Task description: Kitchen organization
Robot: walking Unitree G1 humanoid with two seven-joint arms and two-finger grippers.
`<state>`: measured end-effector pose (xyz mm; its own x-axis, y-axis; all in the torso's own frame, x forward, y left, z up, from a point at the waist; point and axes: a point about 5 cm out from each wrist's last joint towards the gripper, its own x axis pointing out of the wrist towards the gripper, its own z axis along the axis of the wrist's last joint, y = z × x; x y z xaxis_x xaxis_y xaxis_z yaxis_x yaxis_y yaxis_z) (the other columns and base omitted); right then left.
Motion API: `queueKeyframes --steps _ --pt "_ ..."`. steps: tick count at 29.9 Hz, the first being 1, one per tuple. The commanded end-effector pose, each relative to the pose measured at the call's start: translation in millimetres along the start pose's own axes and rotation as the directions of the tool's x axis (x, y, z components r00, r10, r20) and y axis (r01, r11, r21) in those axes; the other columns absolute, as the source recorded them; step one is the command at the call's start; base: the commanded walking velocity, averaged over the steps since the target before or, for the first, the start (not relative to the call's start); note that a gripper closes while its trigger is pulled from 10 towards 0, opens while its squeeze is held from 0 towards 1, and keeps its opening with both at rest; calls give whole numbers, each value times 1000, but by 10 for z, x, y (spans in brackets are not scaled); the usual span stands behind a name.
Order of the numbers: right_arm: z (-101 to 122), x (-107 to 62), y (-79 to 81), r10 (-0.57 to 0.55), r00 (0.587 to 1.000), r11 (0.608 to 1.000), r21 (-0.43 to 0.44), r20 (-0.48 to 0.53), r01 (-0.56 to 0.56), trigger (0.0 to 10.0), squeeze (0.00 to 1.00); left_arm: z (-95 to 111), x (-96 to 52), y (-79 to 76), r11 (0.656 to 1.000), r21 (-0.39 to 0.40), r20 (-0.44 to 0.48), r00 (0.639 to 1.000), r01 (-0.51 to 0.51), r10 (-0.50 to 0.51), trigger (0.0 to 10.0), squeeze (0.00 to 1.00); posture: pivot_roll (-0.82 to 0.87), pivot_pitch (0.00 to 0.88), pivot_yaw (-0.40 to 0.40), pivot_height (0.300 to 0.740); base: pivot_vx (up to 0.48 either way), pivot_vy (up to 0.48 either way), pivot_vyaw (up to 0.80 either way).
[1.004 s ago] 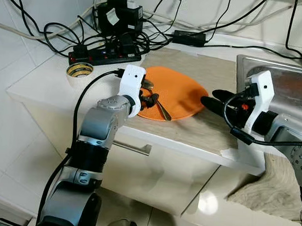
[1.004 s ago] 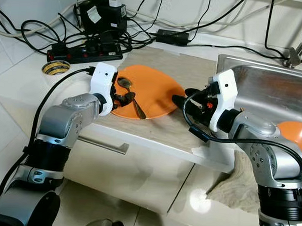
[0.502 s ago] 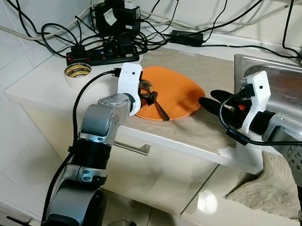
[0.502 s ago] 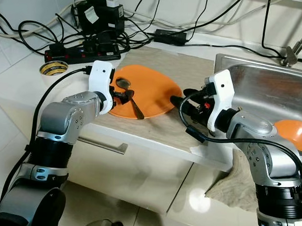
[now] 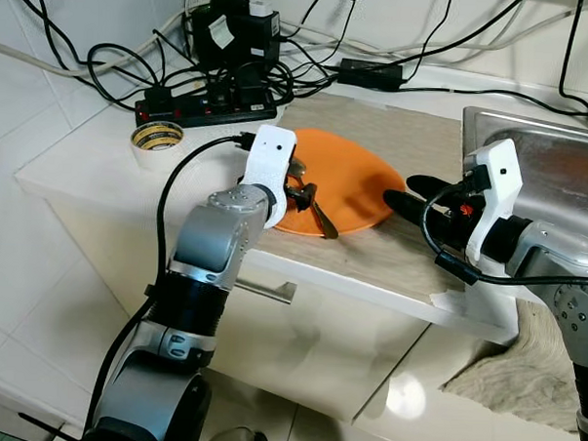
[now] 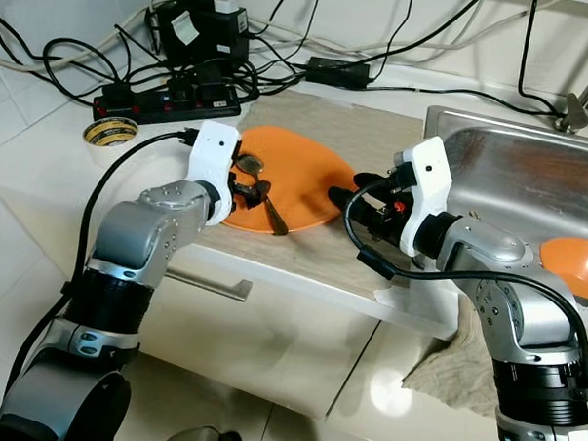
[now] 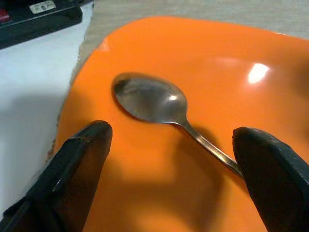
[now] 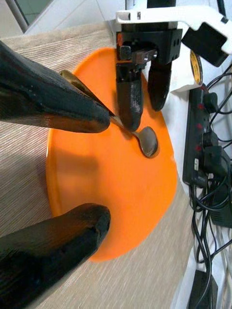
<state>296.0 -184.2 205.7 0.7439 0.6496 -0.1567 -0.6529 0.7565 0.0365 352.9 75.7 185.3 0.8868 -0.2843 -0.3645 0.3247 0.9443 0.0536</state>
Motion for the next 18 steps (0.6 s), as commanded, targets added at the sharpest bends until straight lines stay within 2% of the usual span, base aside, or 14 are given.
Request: queueKeyframes --steps 1,6,18 --pt "5 6 -2 5 1000 1000 -11 2 -5 10000 0 -3 12 -5 1000 14 0 1000 -4 4 10000 0 1 0 33 740 0 0 0" --pt "-1 1 -12 -1 1000 1000 -18 0 1 10000 0 -37 20 -50 1000 12 -11 1000 20 -20 10000 0 -5 0 28 740 0 0 0" --pt "-3 18 -16 -2 1000 1000 -20 2 2 10000 0 23 16 -161 999 13 5 999 37 -37 10000 0 2 0 29 740 0 0 0"
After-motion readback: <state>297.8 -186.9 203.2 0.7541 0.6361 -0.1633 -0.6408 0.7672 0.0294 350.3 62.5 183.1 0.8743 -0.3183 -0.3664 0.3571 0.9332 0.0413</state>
